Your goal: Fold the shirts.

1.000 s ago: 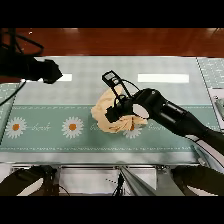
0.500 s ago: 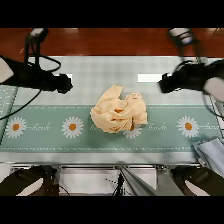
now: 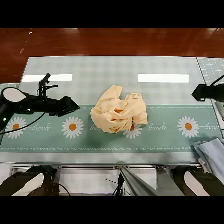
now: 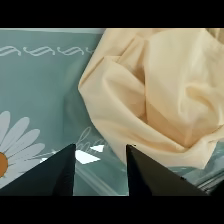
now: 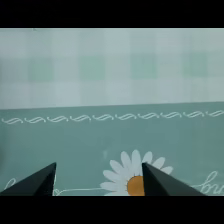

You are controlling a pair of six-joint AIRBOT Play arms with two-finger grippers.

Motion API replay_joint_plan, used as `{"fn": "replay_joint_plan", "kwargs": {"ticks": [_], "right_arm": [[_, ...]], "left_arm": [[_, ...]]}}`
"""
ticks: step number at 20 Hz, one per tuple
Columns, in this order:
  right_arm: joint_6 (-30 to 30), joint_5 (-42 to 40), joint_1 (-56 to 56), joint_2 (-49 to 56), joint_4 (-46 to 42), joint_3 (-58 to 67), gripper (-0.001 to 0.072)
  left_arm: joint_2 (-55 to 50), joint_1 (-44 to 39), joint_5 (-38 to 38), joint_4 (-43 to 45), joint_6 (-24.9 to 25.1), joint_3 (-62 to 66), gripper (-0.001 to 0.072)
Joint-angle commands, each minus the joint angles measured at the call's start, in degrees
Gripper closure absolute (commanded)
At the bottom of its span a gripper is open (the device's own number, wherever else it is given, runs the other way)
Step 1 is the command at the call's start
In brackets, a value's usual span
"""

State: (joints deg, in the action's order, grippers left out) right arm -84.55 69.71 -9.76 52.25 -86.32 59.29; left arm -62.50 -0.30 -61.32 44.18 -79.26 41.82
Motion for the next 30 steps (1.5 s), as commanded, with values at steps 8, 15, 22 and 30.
{"fn": "replay_joint_plan", "kwargs": {"ticks": [8, 15, 22, 30], "right_arm": [[3.63, -2.01, -4.04, -0.15, 9.73, -9.20, 0.0114], [2.91, -1.86, -4.07, -0.13, 7.67, -9.20, 0.0115], [12.35, -8.66, -1.57, 2.12, 36.83, -23.10, 0.0115], [11.21, -24.52, 17.79, 14.05, 36.54, -25.59, 0.0115]], "left_arm": [[-21.51, -1.88, -1.49, -29.79, 18.95, -5.53, 0.0043], [-29.59, -6.82, -1.73, -43.17, 24.22, -3.58, 0.0669], [-29.27, -5.55, -5.33, -43.15, 27.23, -3.28, 0.0684], [-29.24, -5.55, -8.37, -43.17, 27.91, -3.28, 0.0684]]}}
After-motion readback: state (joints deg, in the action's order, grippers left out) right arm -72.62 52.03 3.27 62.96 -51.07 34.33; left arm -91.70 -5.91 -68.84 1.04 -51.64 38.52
